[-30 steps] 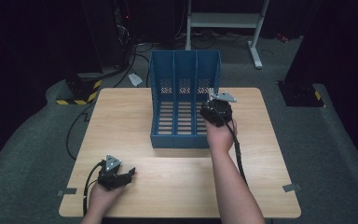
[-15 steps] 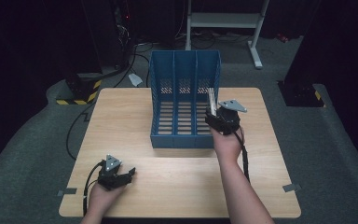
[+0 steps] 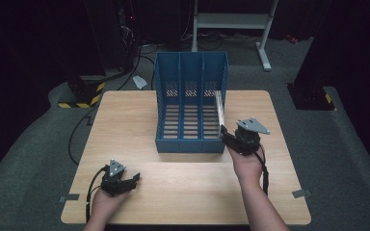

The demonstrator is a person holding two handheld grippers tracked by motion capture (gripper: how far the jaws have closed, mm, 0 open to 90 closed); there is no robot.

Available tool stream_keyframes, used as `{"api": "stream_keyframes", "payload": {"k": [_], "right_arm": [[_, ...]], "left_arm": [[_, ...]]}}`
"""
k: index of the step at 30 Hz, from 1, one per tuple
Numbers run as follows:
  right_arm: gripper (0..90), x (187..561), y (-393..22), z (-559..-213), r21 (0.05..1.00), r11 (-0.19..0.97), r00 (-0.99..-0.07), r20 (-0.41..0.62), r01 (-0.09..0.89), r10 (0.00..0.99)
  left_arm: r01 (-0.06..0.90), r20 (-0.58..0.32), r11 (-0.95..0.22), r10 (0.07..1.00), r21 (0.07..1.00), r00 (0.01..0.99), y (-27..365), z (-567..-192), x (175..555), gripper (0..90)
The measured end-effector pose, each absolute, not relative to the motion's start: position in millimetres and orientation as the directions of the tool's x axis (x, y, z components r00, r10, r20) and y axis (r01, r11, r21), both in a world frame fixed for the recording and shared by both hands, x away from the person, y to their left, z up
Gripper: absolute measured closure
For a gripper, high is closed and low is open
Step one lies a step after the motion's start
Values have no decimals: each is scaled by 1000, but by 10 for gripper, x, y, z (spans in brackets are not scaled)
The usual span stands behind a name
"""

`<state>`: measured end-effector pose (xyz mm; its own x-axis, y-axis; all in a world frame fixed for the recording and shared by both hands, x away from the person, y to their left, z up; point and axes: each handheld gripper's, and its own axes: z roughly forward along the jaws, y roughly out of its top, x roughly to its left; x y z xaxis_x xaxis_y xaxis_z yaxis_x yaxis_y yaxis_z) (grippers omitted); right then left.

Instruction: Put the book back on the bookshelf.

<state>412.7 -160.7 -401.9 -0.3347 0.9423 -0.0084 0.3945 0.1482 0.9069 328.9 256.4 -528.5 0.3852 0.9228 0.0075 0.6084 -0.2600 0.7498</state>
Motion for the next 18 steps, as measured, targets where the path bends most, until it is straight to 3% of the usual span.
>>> {"api": "stream_keyframes", "payload": {"k": [11,18], "right_arm": [[287,3826,-1944,-4443,870,199,-352,-31,451,935],[257,3694,-2275,-4935,800,191,-295,-18,569,955]], "left_arm": [[610,7,-261,922,748,387,2564,-5283,3286,295],[607,6,-260,922,751,387,2562,-5286,3284,295]]}}
